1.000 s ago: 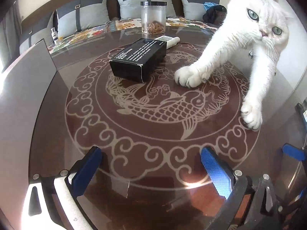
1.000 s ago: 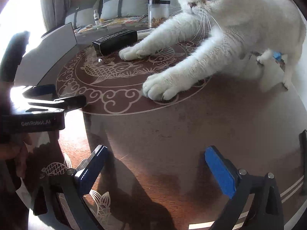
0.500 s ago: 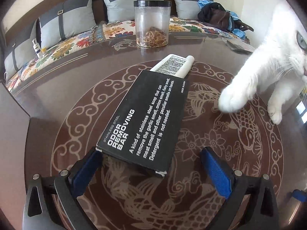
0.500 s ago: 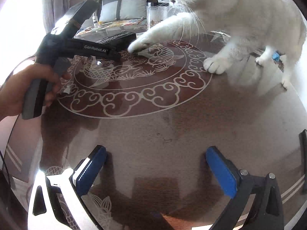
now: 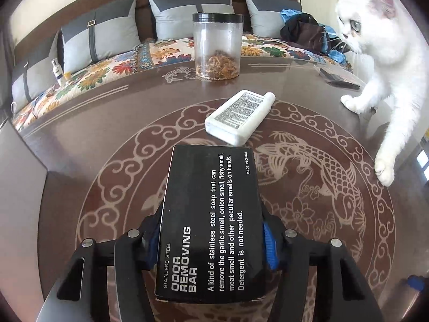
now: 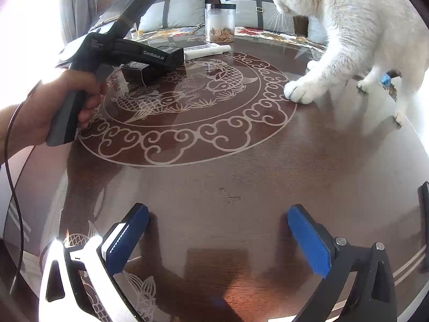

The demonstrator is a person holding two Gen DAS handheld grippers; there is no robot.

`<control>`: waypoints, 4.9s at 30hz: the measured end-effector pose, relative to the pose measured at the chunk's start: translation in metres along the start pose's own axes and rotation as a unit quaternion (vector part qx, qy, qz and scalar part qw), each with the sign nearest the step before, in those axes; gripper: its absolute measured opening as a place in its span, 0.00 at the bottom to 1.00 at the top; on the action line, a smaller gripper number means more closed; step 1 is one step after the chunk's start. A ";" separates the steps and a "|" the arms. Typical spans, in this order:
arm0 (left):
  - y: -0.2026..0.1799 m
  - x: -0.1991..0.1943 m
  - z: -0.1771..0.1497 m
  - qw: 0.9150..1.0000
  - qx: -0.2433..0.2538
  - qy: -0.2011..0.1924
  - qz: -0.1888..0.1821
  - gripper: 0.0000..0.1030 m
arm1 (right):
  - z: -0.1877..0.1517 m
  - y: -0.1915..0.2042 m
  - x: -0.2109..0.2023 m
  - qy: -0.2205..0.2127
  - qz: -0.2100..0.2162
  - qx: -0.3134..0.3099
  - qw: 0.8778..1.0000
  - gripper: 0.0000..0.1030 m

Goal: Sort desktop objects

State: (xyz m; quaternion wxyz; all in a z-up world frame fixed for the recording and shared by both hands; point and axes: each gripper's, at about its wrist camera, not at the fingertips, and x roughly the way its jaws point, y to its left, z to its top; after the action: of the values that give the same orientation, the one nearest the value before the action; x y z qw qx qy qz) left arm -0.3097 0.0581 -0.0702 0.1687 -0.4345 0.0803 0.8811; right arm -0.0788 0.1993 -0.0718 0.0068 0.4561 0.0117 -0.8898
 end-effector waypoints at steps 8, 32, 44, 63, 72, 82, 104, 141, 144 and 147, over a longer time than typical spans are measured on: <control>0.027 -0.079 -0.102 0.998 -0.039 0.019 0.036 0.56 | 0.000 0.000 0.000 0.000 0.000 0.000 1.000 1.00; 0.042 -0.094 -0.123 1.000 -0.018 -0.005 0.016 0.58 | 0.291 0.021 0.199 0.059 -0.027 0.180 0.981 1.00; 0.041 -0.092 -0.121 1.000 -0.020 -0.005 0.018 0.58 | 0.262 0.041 0.180 0.016 -0.014 0.008 1.000 0.50; -0.022 -0.121 -0.159 0.999 -0.036 0.010 0.030 0.59 | -0.013 0.011 -0.014 -0.016 0.021 -0.027 0.999 0.51; -0.018 -0.115 -0.160 0.997 -0.051 0.018 0.048 0.96 | -0.017 0.004 -0.011 -0.031 0.017 -0.023 0.999 0.80; -0.015 -0.111 -0.159 0.997 -0.060 0.024 0.050 1.00 | -0.017 0.002 -0.009 -0.032 0.015 -0.016 0.999 0.89; 0.025 -0.221 -0.141 0.991 -0.099 -0.060 -0.071 0.56 | 0.051 0.024 -0.085 -0.026 0.105 -0.004 0.994 0.50; 0.248 -0.371 -0.242 0.919 -0.350 -0.014 0.178 0.93 | 0.125 0.354 -0.130 0.001 0.154 -0.252 0.955 0.94; 0.246 -0.392 -0.244 0.910 -0.352 -0.033 0.216 0.93 | 0.124 0.360 -0.139 0.000 0.158 -0.257 0.953 0.94; 0.246 -0.402 -0.243 0.904 -0.346 -0.036 0.248 0.93 | 0.120 0.370 -0.145 0.000 0.162 -0.269 0.949 0.94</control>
State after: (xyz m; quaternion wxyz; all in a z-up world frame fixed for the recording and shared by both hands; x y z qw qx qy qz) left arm 0.0067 -0.3322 0.0989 -0.2134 -0.4000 -0.1307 0.8817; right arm -0.0832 -0.1741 0.1105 0.2736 0.4332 0.1763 -0.8404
